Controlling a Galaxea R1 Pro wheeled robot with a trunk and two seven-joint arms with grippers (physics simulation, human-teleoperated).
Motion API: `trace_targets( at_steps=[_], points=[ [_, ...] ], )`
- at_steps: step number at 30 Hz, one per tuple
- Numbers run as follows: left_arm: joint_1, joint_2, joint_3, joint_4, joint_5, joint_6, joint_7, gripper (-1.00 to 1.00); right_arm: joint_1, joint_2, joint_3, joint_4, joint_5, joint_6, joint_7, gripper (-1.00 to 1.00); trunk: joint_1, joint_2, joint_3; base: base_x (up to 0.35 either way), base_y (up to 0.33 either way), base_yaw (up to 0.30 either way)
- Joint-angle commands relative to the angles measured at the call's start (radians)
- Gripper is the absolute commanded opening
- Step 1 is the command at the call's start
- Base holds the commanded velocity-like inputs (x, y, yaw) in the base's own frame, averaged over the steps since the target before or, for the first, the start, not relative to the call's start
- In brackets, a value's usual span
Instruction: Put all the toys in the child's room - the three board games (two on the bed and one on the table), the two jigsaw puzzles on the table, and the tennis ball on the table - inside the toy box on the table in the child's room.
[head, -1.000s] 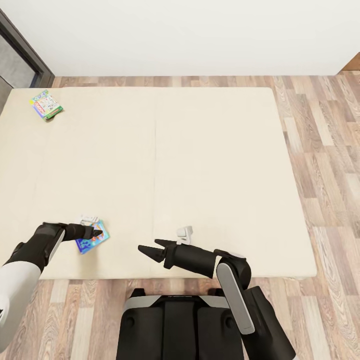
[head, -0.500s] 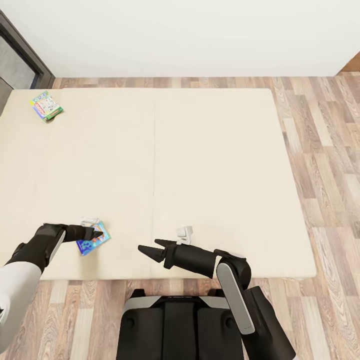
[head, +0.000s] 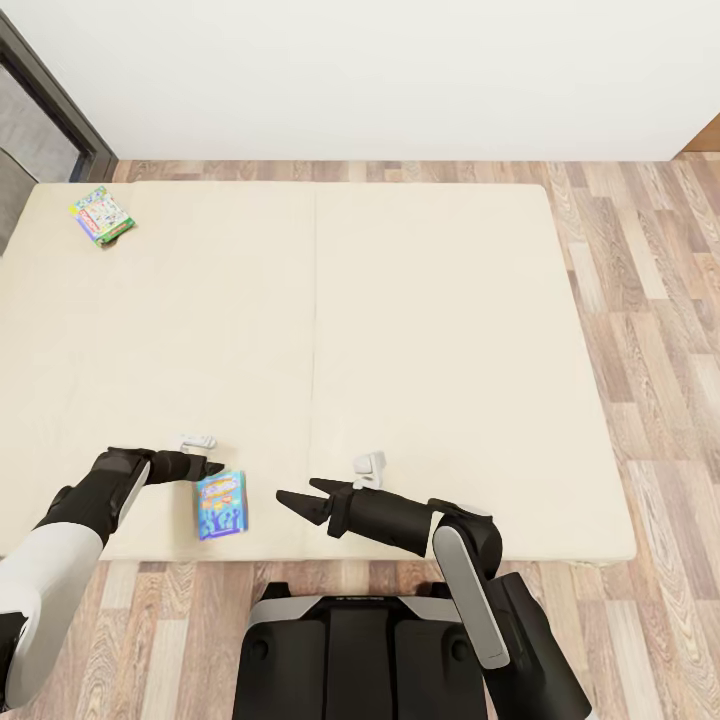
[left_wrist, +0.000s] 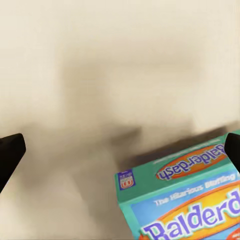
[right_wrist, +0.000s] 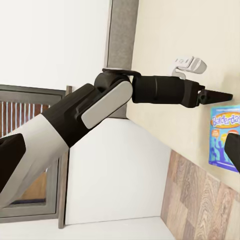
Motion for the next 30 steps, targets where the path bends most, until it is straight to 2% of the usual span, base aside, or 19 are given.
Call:
trace_targets(
  at_steps=[1,21,30],
  points=[
    [0.000,-0.001,0.006,-0.001,-0.010,0.004,-0.009,1.00,0.000,0.001,-0.001,0.000,-0.003,0.006,0.000,1.00,0.000,-0.001,-0.001,0.000,0.004,0.007],
    [0.000,0.000,0.004,-0.001,-0.010,0.004,-0.010,1.00,0.000,0.001,0.004,0.000,-0.003,0.006,0.000,1.00,0.000,-0.001,-0.001,-0.008,-0.008,0.001],
    [0.000,0.001,0.006,-0.003,-0.010,0.033,-0.011,1.00,0.000,0.001,0.004,0.000,-0.003,0.006,0.000,1.00,0.000,-0.001,-0.001,-0.016,-0.023,0.000]
  ],
)
